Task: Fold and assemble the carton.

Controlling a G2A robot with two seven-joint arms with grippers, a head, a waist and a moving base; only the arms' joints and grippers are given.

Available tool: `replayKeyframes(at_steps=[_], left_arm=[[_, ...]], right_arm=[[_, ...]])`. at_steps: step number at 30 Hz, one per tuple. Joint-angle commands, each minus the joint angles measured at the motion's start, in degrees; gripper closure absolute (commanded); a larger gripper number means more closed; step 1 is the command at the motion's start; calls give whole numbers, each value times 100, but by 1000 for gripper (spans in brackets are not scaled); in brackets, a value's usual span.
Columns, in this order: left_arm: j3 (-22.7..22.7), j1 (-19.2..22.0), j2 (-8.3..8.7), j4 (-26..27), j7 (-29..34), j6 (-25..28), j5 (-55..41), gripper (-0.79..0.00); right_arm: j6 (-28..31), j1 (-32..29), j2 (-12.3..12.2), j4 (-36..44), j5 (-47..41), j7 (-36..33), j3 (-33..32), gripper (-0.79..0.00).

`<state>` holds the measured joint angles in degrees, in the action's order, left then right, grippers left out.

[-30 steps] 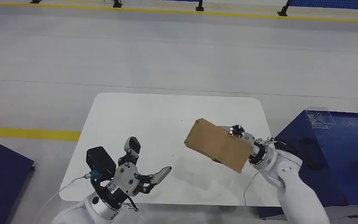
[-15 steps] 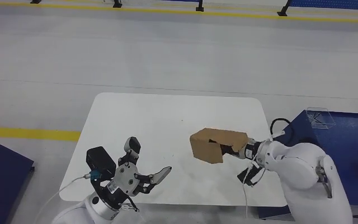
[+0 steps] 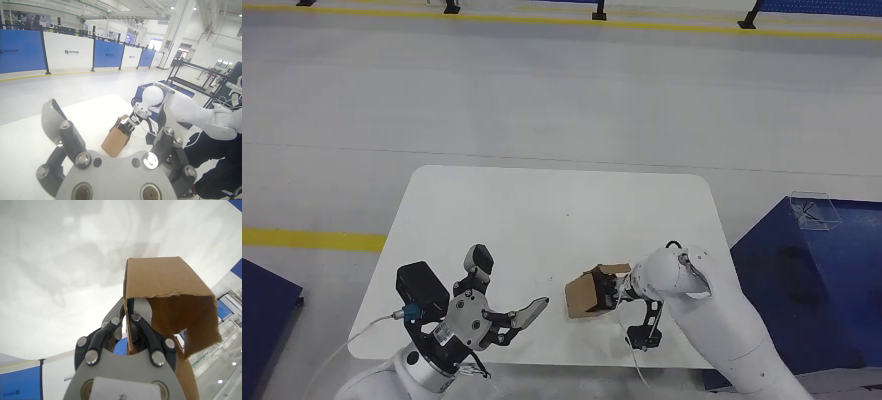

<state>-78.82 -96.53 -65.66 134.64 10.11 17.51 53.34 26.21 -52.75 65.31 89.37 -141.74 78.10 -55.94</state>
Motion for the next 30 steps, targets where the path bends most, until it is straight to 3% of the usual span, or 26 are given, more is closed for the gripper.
replayKeyframes(at_steps=[1,2,3,5,6,11,13,15,18,20,22,23,27,30], left_arm=[[0,0,0,0,0,0,0,-785],[0,0,0,0,0,0,0,-785],[0,0,0,0,0,0,0,-785],[0,0,0,0,0,0,0,-785],[0,0,0,0,0,0,0,-785],[0,0,0,0,0,0,0,-785],[0,0,0,0,0,0,0,-785],[0,0,0,0,0,0,0,-785],[0,0,0,0,0,0,0,-785],[0,0,0,0,0,0,0,-785],[0,0,0,0,0,0,0,-785],[0,0,0,0,0,0,0,-785],[0,0,0,0,0,0,0,-785],[0,0,0,0,0,0,0,-785]], right_arm=[[38,116,63,-180,-19,-39,211,0],[70,170,95,-238,-80,-71,272,0],[100,219,122,-279,-125,-102,324,-83],[108,297,166,-341,-245,-110,396,-366],[121,341,183,-359,-302,-123,410,-548],[136,486,210,-221,-572,-138,298,-570],[31,486,179,32,-600,-85,123,-702],[-382,389,111,336,-369,-304,-106,-754],[-1073,52,-8,813,-473,-458,-649,-622],[-1791,-264,-107,1149,-497,-563,-1060,-348],[-2751,-651,-208,1483,-396,-1010,-1519,-163],[-3285,-865,-252,1576,-326,-1385,-1757,0],[-5258,-1493,-376,1600,364,-3232,-2523,0],[-6585,-1622,-423,1344,1756,-5280,-2898,0]])
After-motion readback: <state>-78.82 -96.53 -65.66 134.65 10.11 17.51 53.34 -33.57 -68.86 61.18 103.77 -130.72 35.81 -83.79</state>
